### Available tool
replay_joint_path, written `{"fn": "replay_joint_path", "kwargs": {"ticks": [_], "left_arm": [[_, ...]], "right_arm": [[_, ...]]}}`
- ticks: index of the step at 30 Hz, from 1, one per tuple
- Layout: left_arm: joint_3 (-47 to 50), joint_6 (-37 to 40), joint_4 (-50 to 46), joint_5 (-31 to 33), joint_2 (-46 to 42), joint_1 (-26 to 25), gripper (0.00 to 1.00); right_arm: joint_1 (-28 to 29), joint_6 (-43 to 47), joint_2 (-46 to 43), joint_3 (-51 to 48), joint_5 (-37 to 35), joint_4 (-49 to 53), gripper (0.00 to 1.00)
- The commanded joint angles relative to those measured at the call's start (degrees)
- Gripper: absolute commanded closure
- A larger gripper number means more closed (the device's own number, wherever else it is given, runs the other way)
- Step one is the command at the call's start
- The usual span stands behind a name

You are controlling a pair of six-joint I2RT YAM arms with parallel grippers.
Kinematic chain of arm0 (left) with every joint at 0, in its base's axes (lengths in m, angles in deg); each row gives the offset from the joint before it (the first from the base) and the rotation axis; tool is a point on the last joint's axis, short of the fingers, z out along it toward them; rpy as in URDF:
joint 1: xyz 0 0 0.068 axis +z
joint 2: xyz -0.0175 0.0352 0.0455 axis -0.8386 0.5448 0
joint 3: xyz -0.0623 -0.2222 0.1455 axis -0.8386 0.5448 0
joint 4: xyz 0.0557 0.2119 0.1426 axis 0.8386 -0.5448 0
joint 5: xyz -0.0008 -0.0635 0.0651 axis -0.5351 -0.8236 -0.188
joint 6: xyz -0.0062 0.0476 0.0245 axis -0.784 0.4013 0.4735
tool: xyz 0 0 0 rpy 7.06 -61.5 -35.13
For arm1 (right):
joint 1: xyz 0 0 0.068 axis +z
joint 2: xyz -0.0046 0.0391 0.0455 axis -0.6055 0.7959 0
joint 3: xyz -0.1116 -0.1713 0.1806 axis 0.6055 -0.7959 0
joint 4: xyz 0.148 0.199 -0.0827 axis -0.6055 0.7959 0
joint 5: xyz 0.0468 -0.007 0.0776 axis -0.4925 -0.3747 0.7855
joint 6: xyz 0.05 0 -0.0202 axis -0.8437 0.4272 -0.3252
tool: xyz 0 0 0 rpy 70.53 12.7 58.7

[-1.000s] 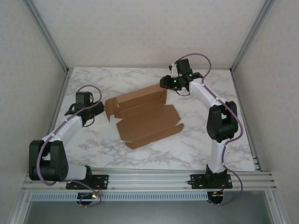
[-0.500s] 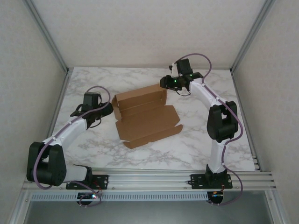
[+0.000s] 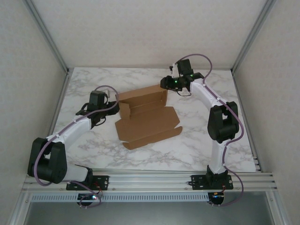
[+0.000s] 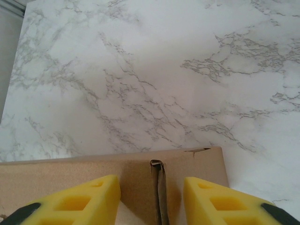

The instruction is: Fold the paper box

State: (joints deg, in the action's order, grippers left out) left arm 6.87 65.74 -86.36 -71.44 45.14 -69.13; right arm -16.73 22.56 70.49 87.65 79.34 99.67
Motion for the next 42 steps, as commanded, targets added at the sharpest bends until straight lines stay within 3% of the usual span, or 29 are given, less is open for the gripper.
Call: {"fn": "replay_joint_path", "kwargs": {"ticks": [1, 10, 35, 42], "left_arm": [[0.16, 3.97, 3.61, -0.57, -1.47, -2.44, 0.5], [-0.41, 6.87, 2.83, 2.44, -1.1, -5.59, 0.51], [4.61, 4.15, -3.47, 2.53, -9.24, -7.16, 0.5], [4.89, 3.28, -5.76, 5.5, -11.12, -7.98, 0.49]], "right_arm": [[1.15, 0.28, 1.56, -0.37, 1.84, 3.63, 0.59], [1.17, 0.21, 1.65, -0.46, 1.37, 3.73, 0.58], [0.37, -0.89, 2.26, 0.55, -1.49, 3.68, 0.58], [0.31, -1.14, 2.17, 0.71, -1.17, 3.57, 0.58]]}}
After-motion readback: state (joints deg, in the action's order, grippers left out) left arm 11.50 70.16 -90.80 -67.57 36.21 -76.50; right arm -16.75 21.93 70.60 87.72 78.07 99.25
